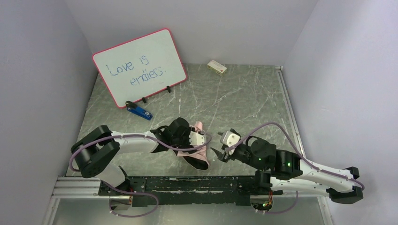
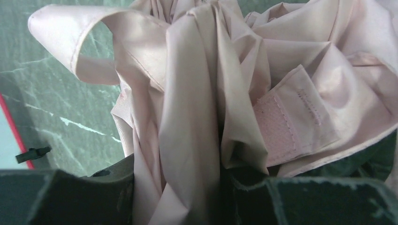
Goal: Put away the umbrella
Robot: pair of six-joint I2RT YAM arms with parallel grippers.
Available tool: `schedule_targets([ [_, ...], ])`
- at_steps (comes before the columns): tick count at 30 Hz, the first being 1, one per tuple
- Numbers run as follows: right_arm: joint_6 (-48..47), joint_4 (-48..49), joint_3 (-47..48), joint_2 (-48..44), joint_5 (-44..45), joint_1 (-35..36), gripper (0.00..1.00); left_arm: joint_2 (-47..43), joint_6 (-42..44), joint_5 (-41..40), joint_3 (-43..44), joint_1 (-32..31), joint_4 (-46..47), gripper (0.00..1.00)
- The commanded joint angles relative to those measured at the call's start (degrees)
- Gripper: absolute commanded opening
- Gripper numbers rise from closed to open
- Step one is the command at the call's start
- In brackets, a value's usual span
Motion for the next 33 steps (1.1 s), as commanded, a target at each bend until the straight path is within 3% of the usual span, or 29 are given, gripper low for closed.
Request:
schedule_targets([
  [1, 3.0, 3.0, 1.3, -1.0, 9.5, 0.1, 0.64, 0.7, 4.5, -6.1, -2.5, 1.0, 3.5, 0.05],
  [9, 5.5, 6.3, 2.0, 3.8, 25.3, 0.0, 0.66, 1.2, 6.9, -11.2, -5.9, -1.8, 9.2, 0.05],
  [13, 6.3, 8.0, 2.8, 11.3, 25.4, -4.2, 0.70, 1.8, 8.4, -14.6, -6.9, -3.9, 11.9, 0.05],
  [15, 7.4, 10.4, 2.9, 14.0, 17.6, -13.0, 0.71, 1.6, 8.8, -15.4, -7.5, -4.8, 12.8, 0.05],
  [18, 12.0, 10.8, 5.0, 19.4, -0.8, -32.5, 0.71, 1.8, 10.4, -17.8, -9.0, -6.6, 15.3, 0.05],
  [20, 12.6, 11.2, 6.7, 23.6, -13.0, -40.7, 0.73, 2.5, 11.7, -19.5, -9.9, -8.1, 17.4, 0.05],
  [33, -1.0, 12.0, 16.7, 44.9, -45.5, -43.3, 0.78, 13.7, 19.0, -32.6, -14.5, -16.9, 36.4, 0.05],
])
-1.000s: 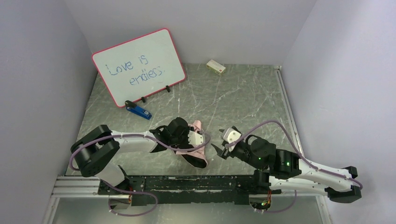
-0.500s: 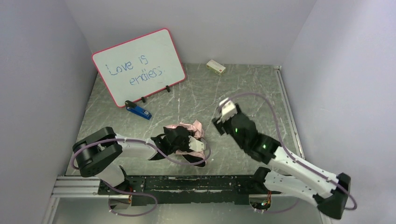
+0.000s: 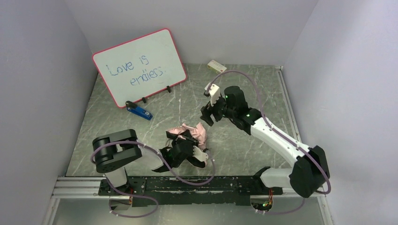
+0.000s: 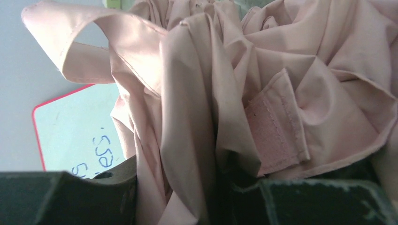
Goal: Put away the umbrella
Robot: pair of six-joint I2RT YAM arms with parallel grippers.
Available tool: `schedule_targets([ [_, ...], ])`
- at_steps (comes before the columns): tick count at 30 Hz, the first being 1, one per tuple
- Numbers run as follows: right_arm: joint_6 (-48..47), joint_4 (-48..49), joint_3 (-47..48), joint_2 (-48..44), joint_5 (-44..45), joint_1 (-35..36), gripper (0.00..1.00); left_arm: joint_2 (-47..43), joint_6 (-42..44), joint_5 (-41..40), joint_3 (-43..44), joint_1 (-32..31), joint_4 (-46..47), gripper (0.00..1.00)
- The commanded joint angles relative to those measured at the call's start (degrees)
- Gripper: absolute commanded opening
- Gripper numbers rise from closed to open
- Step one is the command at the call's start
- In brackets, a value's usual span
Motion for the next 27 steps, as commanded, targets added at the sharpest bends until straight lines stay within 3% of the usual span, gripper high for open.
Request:
schedule_targets([
  [1, -9.2, -1.4, 3.3, 4.3, -15.1, -0.3, 0.78, 5.2, 3.5, -2.7, -3.1, -2.4, 2.4, 0.05],
  [8, -23.6, -15.4, 8.1, 10.7, -20.6, -0.2, 0.78, 6.9, 4.0, -3.8, -3.9, -4.3, 4.8, 0.05],
  [14, -26.8, -14.4, 5.7, 10.6, -25.1, 0.0, 0.78, 8.2, 5.0, -4.9, -4.4, -5.2, 7.0, 0.05],
  [27, -29.1, -16.9, 6.7, 20.2, -23.8, 3.1, 0.77, 9.1, 5.8, -6.4, -4.8, -5.9, 9.2, 0.05],
])
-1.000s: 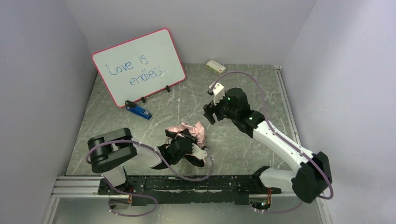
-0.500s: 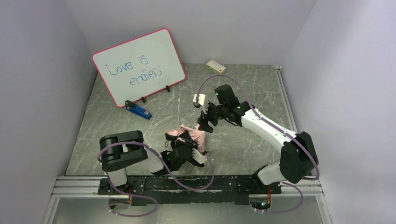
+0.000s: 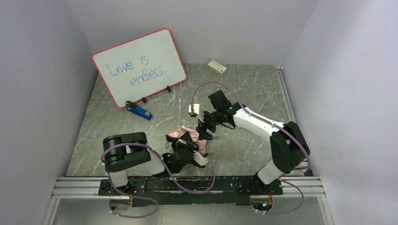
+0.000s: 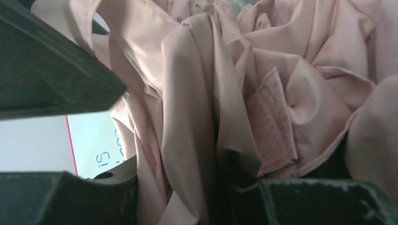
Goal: Put away the umbrella
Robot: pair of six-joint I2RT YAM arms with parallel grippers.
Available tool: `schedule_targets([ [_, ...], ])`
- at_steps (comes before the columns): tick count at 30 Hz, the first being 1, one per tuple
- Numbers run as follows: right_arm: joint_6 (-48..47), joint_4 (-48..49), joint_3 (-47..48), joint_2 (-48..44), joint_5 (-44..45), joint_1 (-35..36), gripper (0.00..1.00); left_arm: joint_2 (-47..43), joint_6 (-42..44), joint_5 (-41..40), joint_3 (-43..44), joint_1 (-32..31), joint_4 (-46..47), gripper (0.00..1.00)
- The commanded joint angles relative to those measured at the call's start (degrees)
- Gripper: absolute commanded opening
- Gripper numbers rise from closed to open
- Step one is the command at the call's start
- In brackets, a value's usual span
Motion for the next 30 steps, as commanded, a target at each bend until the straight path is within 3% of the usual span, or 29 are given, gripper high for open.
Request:
schedule_targets([
  [1, -1.5, -1.2, 0.5, 2.8, 0.3, 1.7, 0.77, 2.5, 0.0, 2.6, -1.8, -0.9, -5.5, 0.05],
  [16, -1.0, 1.9, -1.3, 14.0, 5.9, 4.6, 0.75, 3.2, -0.3, 1.6, -1.4, -1.9, -4.3, 0.05],
  [20, -0.5, 3.3, -2.2, 15.3, 6.0, 4.8, 0.65, 2.0, -0.8, 1.3, -0.9, -2.2, -4.6, 0.05],
  [21, -0.4, 4.0, -2.5, 15.5, 6.2, 4.9, 0.58, 1.6, -1.2, 1.3, -0.6, -2.2, -5.4, 0.05],
  [25, 0.2, 4.8, -3.0, 15.6, 6.4, 4.9, 0.35, -0.3, -2.8, 1.6, 0.0, -2.3, -6.2, 0.26],
  [30, 1.0, 5.9, -3.6, 14.9, 7.8, 4.9, 0.24, -3.5, -3.7, 0.4, 0.2, -3.3, -6.9, 0.49],
])
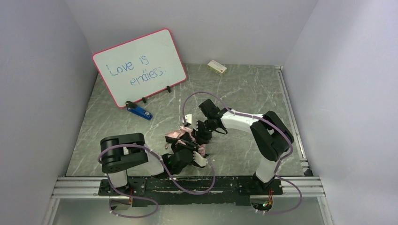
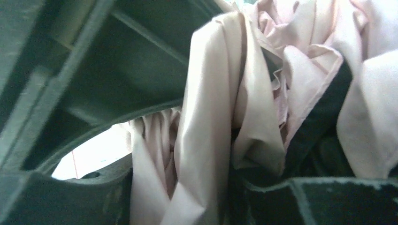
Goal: Put away the umbrella
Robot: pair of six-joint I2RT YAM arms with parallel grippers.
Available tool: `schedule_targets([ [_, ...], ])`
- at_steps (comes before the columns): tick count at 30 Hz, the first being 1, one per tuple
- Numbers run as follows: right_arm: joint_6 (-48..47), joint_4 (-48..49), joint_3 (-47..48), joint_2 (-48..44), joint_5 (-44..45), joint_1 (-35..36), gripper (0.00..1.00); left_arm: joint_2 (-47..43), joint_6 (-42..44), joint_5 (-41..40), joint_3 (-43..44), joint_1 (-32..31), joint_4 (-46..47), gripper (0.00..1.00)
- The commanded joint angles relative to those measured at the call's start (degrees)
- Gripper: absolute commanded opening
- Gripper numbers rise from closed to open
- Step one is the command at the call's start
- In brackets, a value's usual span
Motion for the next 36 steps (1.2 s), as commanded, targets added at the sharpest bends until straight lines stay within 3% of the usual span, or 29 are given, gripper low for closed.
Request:
schedule_targets([
  [1, 1.5, 2.6, -2.4, 2.0, 3.8, 0.3, 0.22, -3.4, -2.5, 2.0, 0.1, -2.3, -5.4, 0.57],
  [5, 2.3, 3.6, -2.7, 1.5, 6.1, 0.3, 0.17, -7.7, -5.4, 0.8, 0.7, -3.3, -11.3, 0.95],
  [6, 2.4, 3.8, -2.7, 1.3, 6.7, 0.3, 0.16, -9.3, -6.7, 0.5, 0.9, -3.6, -13.3, 0.97],
  [10, 2.8, 5.0, -3.6, 0.5, 8.3, 0.1, 0.15, -18.1, -13.9, 0.6, 1.9, -4.9, -25.3, 0.97],
  [17, 3.3, 7.8, -5.2, -0.7, 10.0, -0.1, 0.11, -40.5, -32.8, 6.1, 3.8, -5.8, -48.8, 0.97],
  [21, 3.2, 8.7, -5.8, -1.1, 10.7, -0.1, 0.11, -53.2, -38.7, 8.8, 4.8, -5.9, -59.0, 0.97],
  [26, 3.2, 11.1, -8.1, -3.2, 13.0, -0.1, 0.10, -61.1, -45.5, 5.2, 7.7, -5.8, -59.6, 0.97],
  [30, 1.8, 12.7, -11.0, -5.3, 16.9, 0.4, 0.11, -61.8, -49.3, 0.8, 11.6, -5.3, -61.0, 0.98],
  [33, 0.1, 14.8, -13.8, -7.2, 21.6, 1.5, 0.13, -59.1, -54.0, 2.4, 16.4, -0.6, -65.7, 0.98],
  [35, -1.1, 16.2, -15.7, -8.2, 24.6, 2.5, 0.14, -57.2, -57.1, 10.1, 18.4, 8.1, -67.6, 0.98],
  [36, -1.7, 17.1, -16.7, -8.8, 25.8, 3.0, 0.14, -56.4, -58.2, 15.1, 18.7, 15.3, -67.8, 0.98],
])
